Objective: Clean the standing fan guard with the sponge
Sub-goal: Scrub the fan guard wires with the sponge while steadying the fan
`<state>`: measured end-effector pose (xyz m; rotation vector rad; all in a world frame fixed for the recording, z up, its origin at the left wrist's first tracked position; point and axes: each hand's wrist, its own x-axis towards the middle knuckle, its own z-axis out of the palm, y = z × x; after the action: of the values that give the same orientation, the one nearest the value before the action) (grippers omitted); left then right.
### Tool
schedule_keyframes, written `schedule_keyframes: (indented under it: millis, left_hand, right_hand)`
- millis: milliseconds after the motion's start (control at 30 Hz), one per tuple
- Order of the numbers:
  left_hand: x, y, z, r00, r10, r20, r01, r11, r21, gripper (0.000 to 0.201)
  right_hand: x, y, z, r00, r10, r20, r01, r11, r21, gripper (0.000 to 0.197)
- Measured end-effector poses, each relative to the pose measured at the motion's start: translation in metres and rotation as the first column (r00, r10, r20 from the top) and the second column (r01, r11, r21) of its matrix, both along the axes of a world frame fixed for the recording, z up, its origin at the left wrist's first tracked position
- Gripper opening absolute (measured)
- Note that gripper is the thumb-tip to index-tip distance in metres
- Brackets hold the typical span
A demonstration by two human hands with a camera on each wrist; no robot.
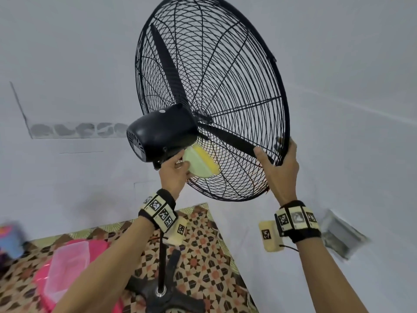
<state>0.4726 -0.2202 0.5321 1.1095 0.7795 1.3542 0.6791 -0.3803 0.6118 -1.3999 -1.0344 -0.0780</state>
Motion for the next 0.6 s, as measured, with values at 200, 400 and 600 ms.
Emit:
schedule_keyframes:
  millis: [200,400,600]
  left_hand:
    - [0.007,-0.011,0.015,0.995,-0.058,0.078,0.058,0.998,0.01,0.049]
    - [0.008,-0.017,-0.008,0.993,-0.064,0.101,0.073,0.993,-0.094,0.047]
    - [0.011,-0.016,-0.011,0.994,-0.057,0.097,0.066,0.994,-0.089,0.05]
  right_hand:
    - [-0.005,0.014,-0.007,0.995,-0.031,-0.095,0.037,0.998,0.056,0.084]
    - [-0.007,0.011,-0.011,0.996,-0.053,-0.074,0.057,0.997,0.057,0.078]
    - [-0.012,0.013,-0.015,0.994,-0.067,-0.083,0.074,0.993,0.088,0.079]
